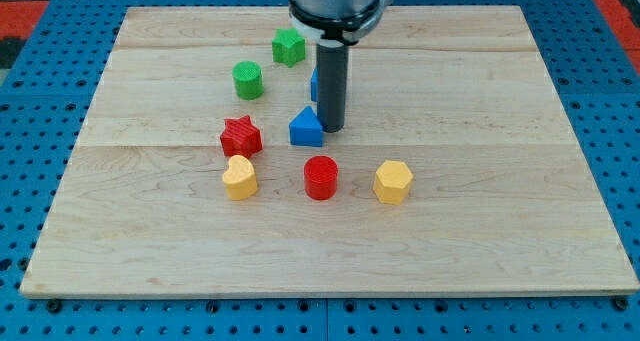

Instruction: Move the blue triangle slightly to the right of the red star

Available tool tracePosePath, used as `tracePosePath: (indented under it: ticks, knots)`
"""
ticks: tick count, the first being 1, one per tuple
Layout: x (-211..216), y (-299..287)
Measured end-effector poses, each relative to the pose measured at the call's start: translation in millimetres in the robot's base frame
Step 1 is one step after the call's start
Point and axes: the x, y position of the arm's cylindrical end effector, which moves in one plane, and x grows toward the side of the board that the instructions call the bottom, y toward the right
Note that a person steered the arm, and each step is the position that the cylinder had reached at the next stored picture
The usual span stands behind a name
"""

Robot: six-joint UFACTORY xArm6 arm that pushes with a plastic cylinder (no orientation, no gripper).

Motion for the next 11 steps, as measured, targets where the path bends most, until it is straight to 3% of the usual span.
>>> tracePosePath:
  ticks: [7,11]
  knots:
    - [-23,-16]
    - [-28,-62]
